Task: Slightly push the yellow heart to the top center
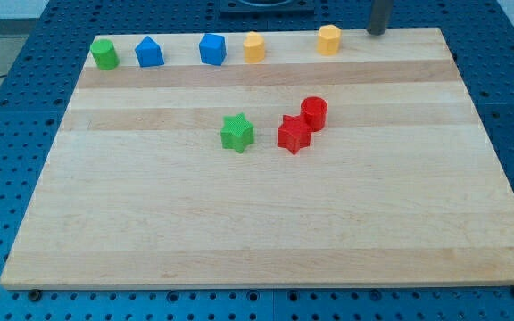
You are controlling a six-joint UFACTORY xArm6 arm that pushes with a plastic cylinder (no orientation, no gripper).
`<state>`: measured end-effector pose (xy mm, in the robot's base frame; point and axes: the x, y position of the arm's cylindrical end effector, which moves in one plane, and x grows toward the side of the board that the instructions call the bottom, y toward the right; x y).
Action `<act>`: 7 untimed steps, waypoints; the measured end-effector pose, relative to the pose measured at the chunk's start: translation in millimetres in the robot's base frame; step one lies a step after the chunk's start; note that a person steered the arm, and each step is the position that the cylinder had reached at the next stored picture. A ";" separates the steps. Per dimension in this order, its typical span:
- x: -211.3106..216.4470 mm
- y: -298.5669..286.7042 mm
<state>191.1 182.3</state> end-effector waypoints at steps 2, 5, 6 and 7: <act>1.6 -101.2; 1.1 -186.1; 7.6 -211.4; 25.9 -207.2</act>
<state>217.0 -24.8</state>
